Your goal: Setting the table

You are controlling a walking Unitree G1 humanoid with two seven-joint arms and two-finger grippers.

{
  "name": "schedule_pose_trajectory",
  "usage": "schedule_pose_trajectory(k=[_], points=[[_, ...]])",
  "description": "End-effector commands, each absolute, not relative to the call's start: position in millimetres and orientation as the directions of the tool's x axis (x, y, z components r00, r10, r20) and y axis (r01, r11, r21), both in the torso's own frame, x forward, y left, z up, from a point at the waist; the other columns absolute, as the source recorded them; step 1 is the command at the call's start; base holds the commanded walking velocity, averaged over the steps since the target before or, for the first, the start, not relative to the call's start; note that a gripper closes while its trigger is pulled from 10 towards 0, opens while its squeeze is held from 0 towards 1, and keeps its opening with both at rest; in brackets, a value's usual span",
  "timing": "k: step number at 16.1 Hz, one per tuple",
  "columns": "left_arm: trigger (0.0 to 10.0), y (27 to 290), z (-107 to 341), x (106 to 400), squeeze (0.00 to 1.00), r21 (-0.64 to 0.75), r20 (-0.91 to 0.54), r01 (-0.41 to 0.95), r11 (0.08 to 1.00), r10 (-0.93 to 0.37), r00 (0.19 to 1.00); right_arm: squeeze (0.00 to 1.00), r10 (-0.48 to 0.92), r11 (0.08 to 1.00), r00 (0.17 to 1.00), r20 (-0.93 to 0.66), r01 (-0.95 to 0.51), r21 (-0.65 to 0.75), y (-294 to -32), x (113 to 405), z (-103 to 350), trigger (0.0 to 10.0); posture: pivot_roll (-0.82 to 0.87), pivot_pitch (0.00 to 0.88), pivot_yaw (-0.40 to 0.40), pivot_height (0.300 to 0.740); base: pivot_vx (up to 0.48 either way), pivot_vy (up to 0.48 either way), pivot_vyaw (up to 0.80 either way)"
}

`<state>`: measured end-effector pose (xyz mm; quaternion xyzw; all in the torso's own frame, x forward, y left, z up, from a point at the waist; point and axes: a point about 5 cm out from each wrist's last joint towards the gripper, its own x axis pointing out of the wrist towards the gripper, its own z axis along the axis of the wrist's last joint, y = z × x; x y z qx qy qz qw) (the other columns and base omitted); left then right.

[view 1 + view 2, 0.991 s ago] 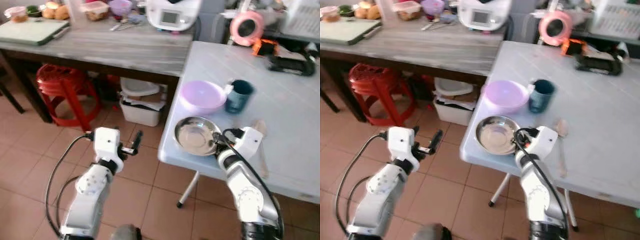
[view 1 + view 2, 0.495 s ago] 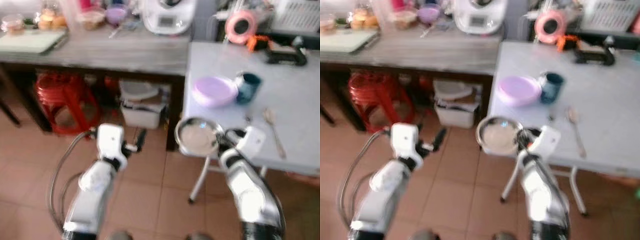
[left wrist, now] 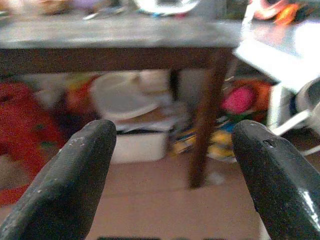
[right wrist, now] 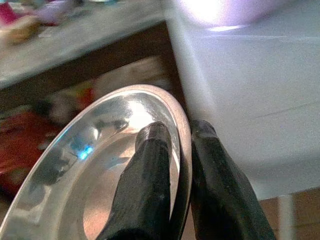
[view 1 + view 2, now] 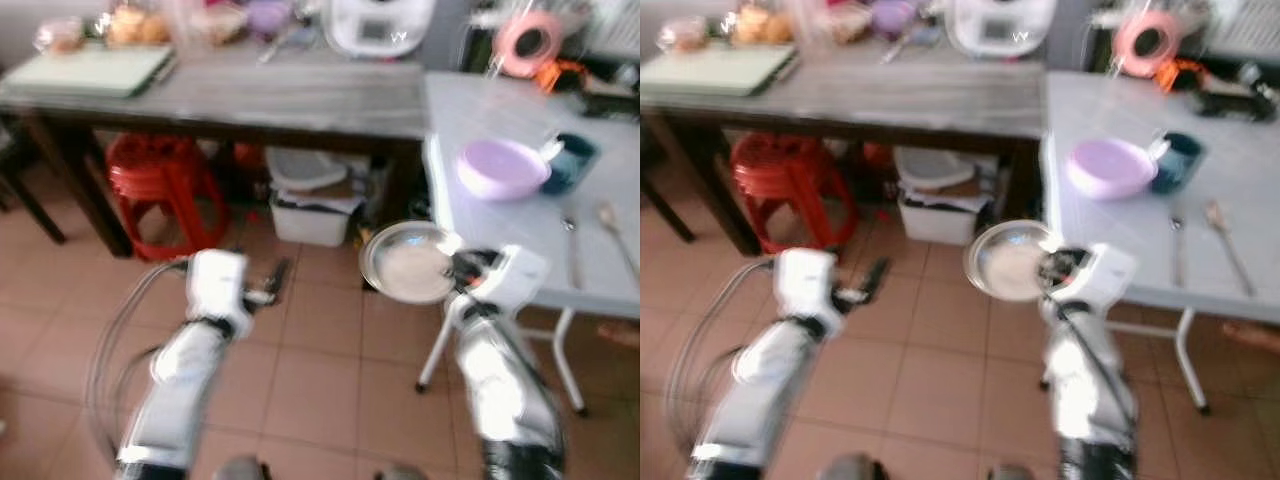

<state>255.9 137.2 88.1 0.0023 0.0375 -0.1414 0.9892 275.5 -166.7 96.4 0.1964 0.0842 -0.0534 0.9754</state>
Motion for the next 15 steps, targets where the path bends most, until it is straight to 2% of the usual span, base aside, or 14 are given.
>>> schedule_pose_trajectory(k=[1,9,15], points=[[10.0,125,95,259,0.0,-0.006,-0.04,0.31,0.951,-0.31,0.95,0.0,-0.091,0.923,0.985,-0.144,0.138,0.359,-174,277,104,10.0,0.0,0.0,0.002,0.74,0.292,0.379,0.0],[10.0,124,94,262,0.0,-0.003,-0.036,0.291,0.957,-0.291,0.956,0.0,-0.09,0.947,0.993,-0.075,0.109,0.304,-173,281,112,10.0,0.0,0.0,-0.004,0.74,0.251,0.374,0.0],[10.0,121,99,262,0.0,-0.027,0.007,0.322,0.946,-0.322,0.947,0.0,-0.088,0.974,0.996,-0.01,0.088,0.207,-174,280,119,10.0,-0.01,0.0,-0.001,0.74,0.0,0.0,0.0]])
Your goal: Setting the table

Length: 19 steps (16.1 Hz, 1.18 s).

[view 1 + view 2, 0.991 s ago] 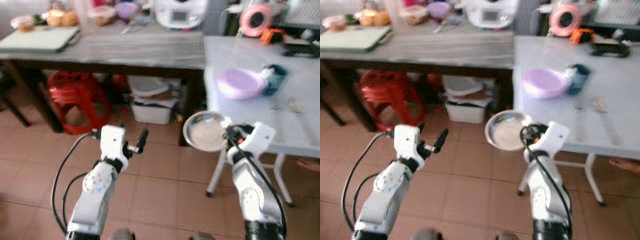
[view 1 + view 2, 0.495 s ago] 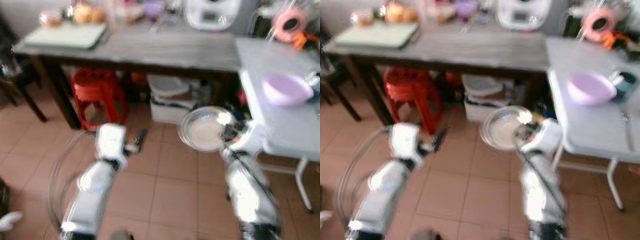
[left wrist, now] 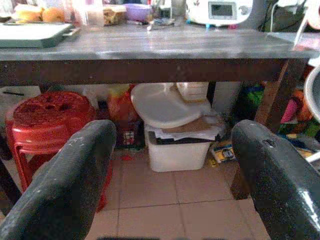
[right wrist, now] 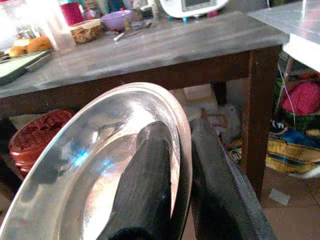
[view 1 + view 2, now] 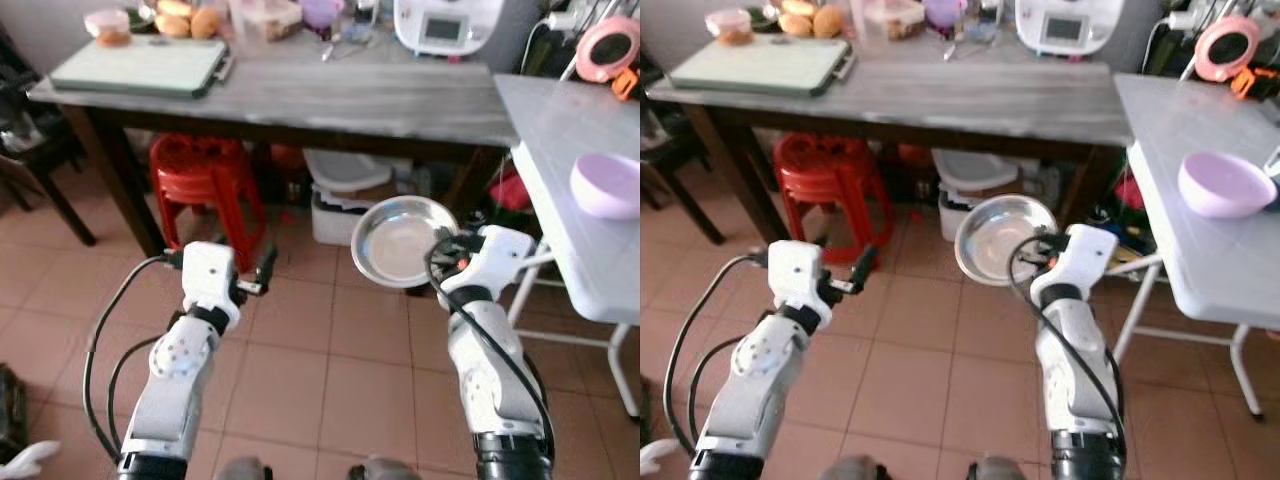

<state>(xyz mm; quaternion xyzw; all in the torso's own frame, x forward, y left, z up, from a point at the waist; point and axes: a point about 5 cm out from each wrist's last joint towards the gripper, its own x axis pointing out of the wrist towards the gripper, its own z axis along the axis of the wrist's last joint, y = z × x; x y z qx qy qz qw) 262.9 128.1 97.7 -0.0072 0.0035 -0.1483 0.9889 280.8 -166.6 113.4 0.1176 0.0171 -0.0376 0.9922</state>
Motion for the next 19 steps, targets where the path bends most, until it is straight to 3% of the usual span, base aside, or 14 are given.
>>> schedule_pose_trajectory(k=[1,14,19], points=[[10.0,119.5,100.2,261.5,0.0,-0.027,0.015,0.335,0.942,-0.334,0.942,0.0,-0.079,0.978,0.997,0.006,0.077,0.195,-172.7,279.9,120.7,10.0,-0.01,0.0,-0.001,0.74,0.36,0.0,0.0],[10.0,119.0,100.9,261.8,0.0,-0.038,0.022,0.353,0.935,-0.353,0.935,0.0,-0.082,0.981,0.996,0.029,0.076,0.181,-171.1,279.7,120.8,10.0,-0.01,0.0,0.004,0.74,0.474,0.0,0.45],[10.0,117.1,100.6,262.9,0.0,-0.039,0.019,0.367,0.929,-0.367,0.93,0.0,-0.143,0.975,0.99,0.02,0.137,0.172,-178.0,281.9,120.2,10.0,-0.01,0.0,0.005,0.74,0.48,0.0,-0.09]])
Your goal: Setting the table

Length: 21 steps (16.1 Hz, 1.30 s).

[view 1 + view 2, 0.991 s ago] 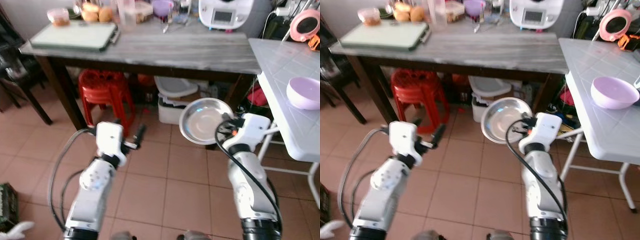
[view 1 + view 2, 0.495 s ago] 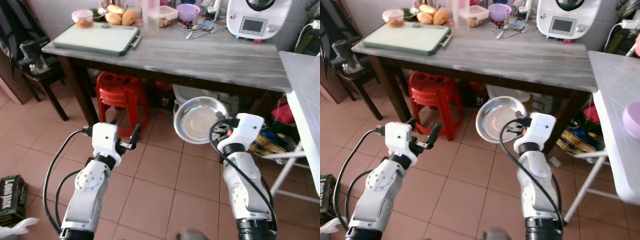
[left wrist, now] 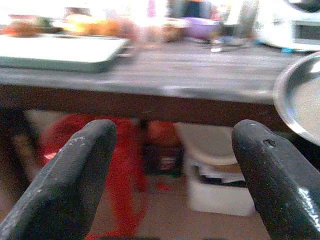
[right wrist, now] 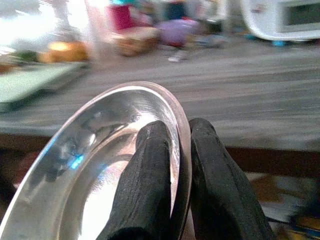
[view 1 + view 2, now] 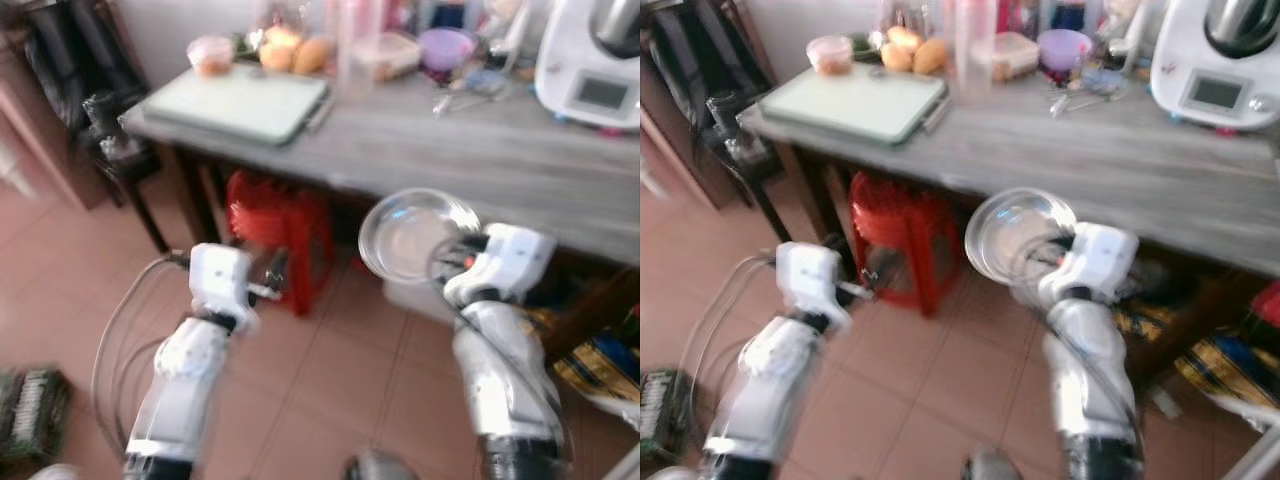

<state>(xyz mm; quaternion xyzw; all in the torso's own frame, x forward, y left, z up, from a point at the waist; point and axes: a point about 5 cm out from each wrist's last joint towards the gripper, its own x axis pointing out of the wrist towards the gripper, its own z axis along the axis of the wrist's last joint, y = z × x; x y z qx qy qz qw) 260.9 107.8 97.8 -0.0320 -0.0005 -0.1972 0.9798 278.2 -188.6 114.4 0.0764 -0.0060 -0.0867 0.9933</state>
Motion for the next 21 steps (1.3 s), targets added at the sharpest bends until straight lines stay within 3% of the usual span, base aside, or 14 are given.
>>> schedule_pose_trajectory(k=[1,8,13,15,21], points=[[10.0,117,100,263,0.0,-0.04,0.018,0.368,0.929,-0.368,0.93,0.0,-0.145,0.976,0.989,0.019,0.139,0.17,-178,282,120,10.0,-0.01,0.0,0.005,0.74,0.48,0.0,-0.8],[10.0,116,100,261,0.0,-0.045,0.011,0.376,0.926,-0.376,0.927,0.0,-0.17,0.973,0.985,0.023,0.164,0.162,-178,283,119,10.0,0.0,0.0,0.005,0.74,0.336,0.0,-0.64],[10.0,121,97,263,0.0,-0.034,-0.014,0.321,0.946,-0.322,0.947,0.0,-0.19,0.97,0.982,0.016,0.186,0.157,-179,284,118,10.0,0.0,0.0,0.004,0.74,0.0,0.0,0.0],[10.0,135,95,259,0.0,0.01,-0.044,0.276,0.961,-0.276,0.96,0.0,-0.229,0.958,0.973,-0.004,0.227,0.173,-184,284,115,10.0,0.0,0.0,0.008,0.74,0.0,0.0,0.0],[10.0,151,88,243,0.0,0.07,-0.114,0.349,0.934,-0.341,0.933,0.0,-0.25,0.923,0.959,-0.131,0.277,0.266,-186,296,100,10.0,0.03,0.0,0.011,0.74,0.0,0.0,0.0]])
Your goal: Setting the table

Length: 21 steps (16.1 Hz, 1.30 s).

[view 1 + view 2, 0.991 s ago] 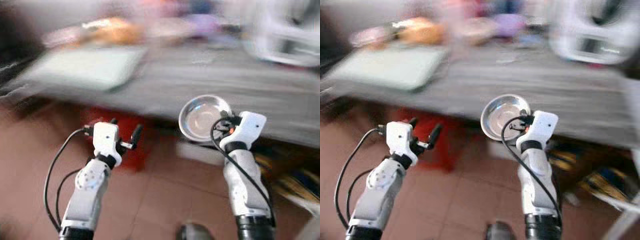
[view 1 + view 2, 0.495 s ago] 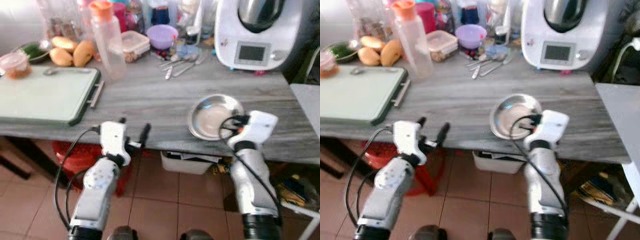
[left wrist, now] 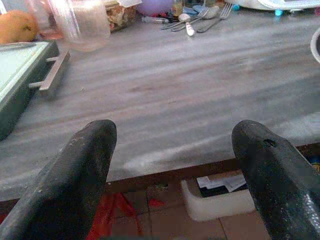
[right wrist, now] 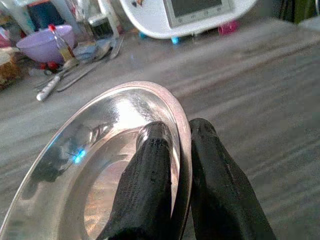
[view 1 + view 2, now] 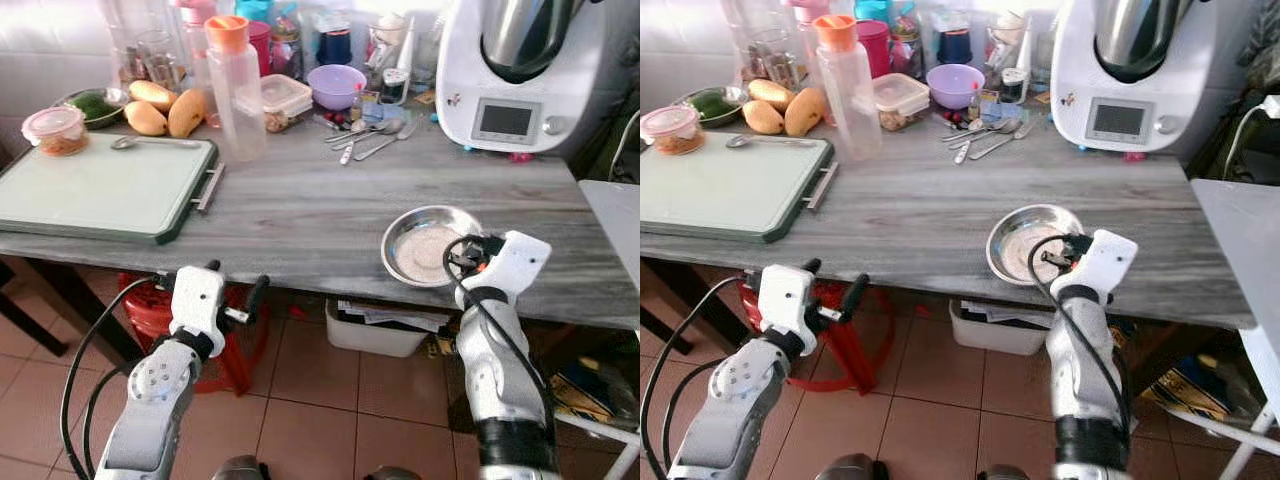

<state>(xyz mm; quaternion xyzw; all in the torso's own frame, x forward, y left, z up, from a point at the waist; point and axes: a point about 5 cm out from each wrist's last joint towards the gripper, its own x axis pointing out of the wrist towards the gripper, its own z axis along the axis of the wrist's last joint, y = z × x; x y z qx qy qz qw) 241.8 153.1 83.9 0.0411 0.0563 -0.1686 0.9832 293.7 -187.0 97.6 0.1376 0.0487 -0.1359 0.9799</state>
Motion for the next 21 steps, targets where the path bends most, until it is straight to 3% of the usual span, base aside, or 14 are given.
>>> schedule_pose_trajectory(k=[1,7,12,13,14,15,21], points=[[10.0,152,89,243,0.0,0.072,-0.115,0.352,0.933,-0.343,0.932,0.0,-0.238,0.921,0.96,-0.15,0.272,0.279,-184,298,98,10.0,0.03,0.0,0.012,0.74,0.0,0.0,0.0],[10.0,147,91,241,0.0,0.06,-0.118,0.368,0.928,-0.36,0.926,0.0,-0.155,0.9,0.948,-0.279,0.252,0.357,-177,314,83,10.0,0.04,0.0,0.006,0.74,0.0,0.0,0.0],[10.0,143,92,242,0.0,0.044,-0.111,0.361,0.931,-0.355,0.928,0.0,-0.148,0.899,0.949,-0.28,0.247,0.361,-174,314,81,10.0,0.03,0.0,0.009,0.74,0.0,0.0,0.0],[10.0,142,92,242,0.0,0.043,-0.111,0.362,0.931,-0.356,0.928,0.47,-0.155,0.898,0.95,-0.272,0.251,0.362,-176,314,82,10.0,0.03,0.0,0.01,0.74,0.0,0.0,0.0],[10.0,142,92,243,0.0,0.042,-0.112,0.363,0.931,-0.357,0.928,0.84,-0.155,0.896,0.949,-0.274,0.251,0.365,-177,313,82,10.0,0.03,0.0,0.011,0.74,0.0,0.0,0.0],[10.0,141,92,243,0.0,0.04,-0.111,0.365,0.93,-0.358,0.927,1.0,-0.155,0.894,0.948,-0.277,0.254,0.369,-178,313,81,10.0,0.03,0.0,0.012,0.74,0.0,0.0,0.0],[10.0,140,92,244,0.0,0.041,-0.111,0.36,0.932,-0.354,0.929,1.0,-0.174,0.92,0.965,-0.198,0.231,0.317,-181,314,93,10.0,0.03,0.0,0.009,0.74,0.0,0.0,0.0]])
